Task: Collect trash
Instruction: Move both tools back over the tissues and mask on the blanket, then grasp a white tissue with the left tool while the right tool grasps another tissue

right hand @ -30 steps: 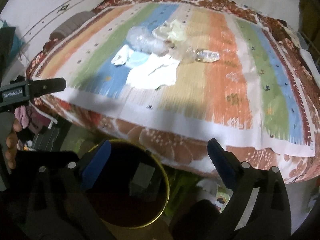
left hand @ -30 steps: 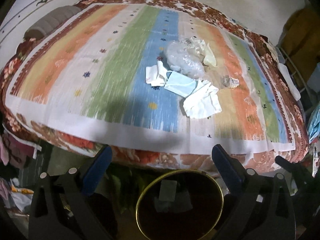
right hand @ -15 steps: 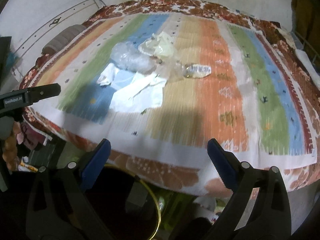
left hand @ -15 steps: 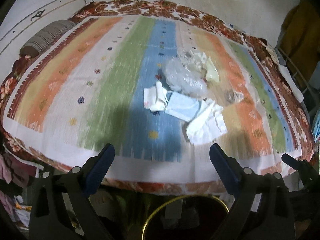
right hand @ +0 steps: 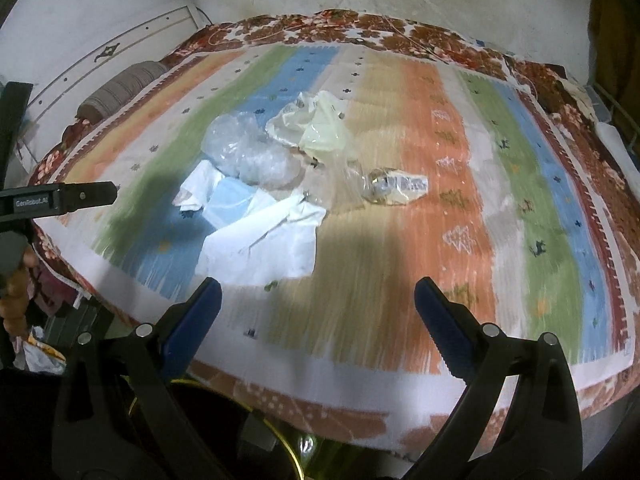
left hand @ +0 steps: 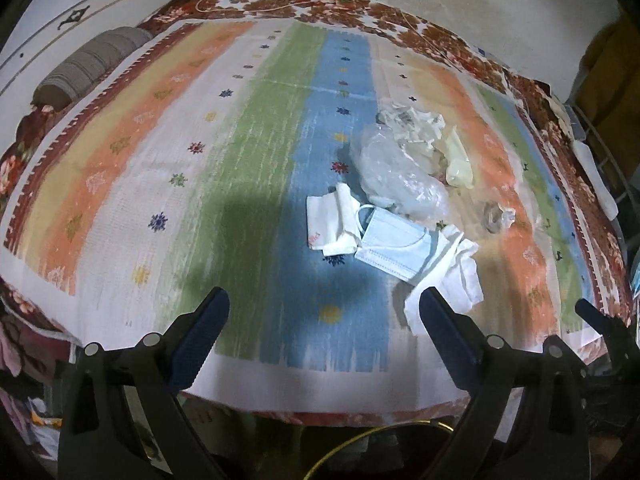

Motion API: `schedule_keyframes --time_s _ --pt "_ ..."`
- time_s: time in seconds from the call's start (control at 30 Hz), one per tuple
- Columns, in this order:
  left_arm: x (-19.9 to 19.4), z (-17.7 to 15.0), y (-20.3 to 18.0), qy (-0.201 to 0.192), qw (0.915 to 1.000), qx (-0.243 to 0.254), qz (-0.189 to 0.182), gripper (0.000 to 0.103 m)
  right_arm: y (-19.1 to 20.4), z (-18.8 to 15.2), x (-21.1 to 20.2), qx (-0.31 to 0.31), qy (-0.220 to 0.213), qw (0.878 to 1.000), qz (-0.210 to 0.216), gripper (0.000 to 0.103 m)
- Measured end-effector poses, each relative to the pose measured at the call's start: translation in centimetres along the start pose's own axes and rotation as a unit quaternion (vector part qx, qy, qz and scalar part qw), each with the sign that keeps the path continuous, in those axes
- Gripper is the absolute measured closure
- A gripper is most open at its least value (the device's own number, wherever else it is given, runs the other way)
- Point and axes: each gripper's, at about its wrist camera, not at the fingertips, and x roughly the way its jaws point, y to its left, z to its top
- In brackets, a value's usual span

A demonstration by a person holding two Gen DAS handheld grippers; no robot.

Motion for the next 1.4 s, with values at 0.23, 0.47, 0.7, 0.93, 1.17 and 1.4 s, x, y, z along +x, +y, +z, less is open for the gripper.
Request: schedule_keyframes --time_s 0.23,0.47,0.7,0.93,1.17,1.4 --pt "2.0 1.2 1.4 0.009 0.9994 -0.032 0.005 0.008 -0.7 0.9 2.7 0.007 -0.005 1.000 0.003 0.013" --pt "4.6 2.5 0.8 0.005 0.9989 0.030 0.035 0.008 -0.1 1.3 5.2 -0.008 -0.003 1.000 -0.002 0.016" --pt "7.2 3.9 2.1 0.026 0.9995 0.009 0.013 0.011 0.4 1.6 7.6 -0.020 -0.011 1.000 0.009 0.016" --pt "8.8 4.6 2.0 0.036 0.9992 0.009 -0.013 0.016 0.2 1.7 10.3 -0.011 0.018 1.000 0.018 0.025" --pt "10.6 4.8 1.0 0.066 0.9970 0.018 -0.035 0.030 0.0 1.4 12.0 -0.004 0.038 0.999 0.025 0.038" --pt "11.5 4.8 0.1 0.079 0.9953 0.039 -0.041 0.067 0.3 1.2 13.1 -0.012 0.067 0.998 0.017 0.048"
